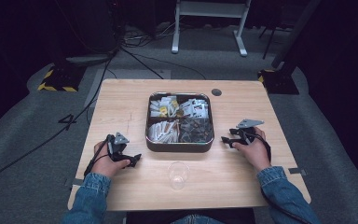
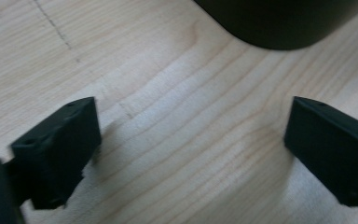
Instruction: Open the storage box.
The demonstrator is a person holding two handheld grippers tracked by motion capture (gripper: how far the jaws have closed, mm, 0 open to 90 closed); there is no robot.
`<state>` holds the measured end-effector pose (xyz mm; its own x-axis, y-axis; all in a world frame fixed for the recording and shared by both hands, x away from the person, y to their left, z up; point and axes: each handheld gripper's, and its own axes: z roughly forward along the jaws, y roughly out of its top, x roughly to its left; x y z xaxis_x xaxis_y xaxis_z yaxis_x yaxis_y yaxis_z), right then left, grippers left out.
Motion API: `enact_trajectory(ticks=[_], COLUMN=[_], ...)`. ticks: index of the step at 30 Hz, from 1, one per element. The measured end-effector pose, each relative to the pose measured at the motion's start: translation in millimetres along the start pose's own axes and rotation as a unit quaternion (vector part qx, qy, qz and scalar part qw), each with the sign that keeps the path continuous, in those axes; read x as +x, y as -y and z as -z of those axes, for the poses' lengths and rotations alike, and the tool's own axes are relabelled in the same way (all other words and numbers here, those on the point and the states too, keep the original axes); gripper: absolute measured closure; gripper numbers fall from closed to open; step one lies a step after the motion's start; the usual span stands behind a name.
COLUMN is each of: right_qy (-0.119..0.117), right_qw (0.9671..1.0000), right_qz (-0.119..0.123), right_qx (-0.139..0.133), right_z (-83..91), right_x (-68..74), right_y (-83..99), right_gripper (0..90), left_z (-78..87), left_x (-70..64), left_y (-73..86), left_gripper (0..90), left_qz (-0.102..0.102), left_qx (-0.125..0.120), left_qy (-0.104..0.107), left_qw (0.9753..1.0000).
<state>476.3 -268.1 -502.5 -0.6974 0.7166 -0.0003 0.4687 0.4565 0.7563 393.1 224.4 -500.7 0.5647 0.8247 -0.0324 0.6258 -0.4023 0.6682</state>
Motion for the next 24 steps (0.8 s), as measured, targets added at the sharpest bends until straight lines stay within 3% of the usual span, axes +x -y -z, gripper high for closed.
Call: enact_trajectory(ticks=[2,3,9,15,19,20,24], right_qy=[-0.001,-0.002,-0.013,-0.037,-0.049,-0.053,-0.060], right_qw=[1.0000,1.0000,0.9999,0.9992,0.9984,0.9981,0.9977], right_qz=[0.000,0.001,0.006,-0.010,-0.028,-0.032,-0.031], right_qx=[0.000,-0.001,0.008,0.011,0.006,0.002,-0.011], right_z=[0.1,0.1,2.9,10.9,17.6,19.8,29.2], right_x=[0.2,0.3,1.9,3.3,4.4,4.3,7.2], right_y=[0.1,0.2,-0.8,-6.7,-10.7,-11.9,-23.1], right_gripper=[39.6,39.6,46.5,49.9,49.9,49.9,49.9], left_z=[2.0,2.4,8.3,12.7,10.9,7.9,-1.1], left_x=[2.6,3.5,5.5,-2.2,-8.8,-12.9,-17.9], left_y=[-2.9,-4.1,-8.4,-8.7,-8.7,-9.0,-8.4], left_gripper=[20.7,20.9,24.3,25.5,26.6,26.8,27.0], left_qz=[0.014,0.023,0.029,0.013,0.004,-0.014,-0.043], left_qx=[0.005,0.002,-0.019,-0.012,-0.006,-0.007,-0.013], left_qy=[0.001,0.000,-0.004,0.021,0.022,0.019,0.022], left_qw=[0.9999,0.9997,0.9994,0.9996,0.9997,0.9997,0.9988])
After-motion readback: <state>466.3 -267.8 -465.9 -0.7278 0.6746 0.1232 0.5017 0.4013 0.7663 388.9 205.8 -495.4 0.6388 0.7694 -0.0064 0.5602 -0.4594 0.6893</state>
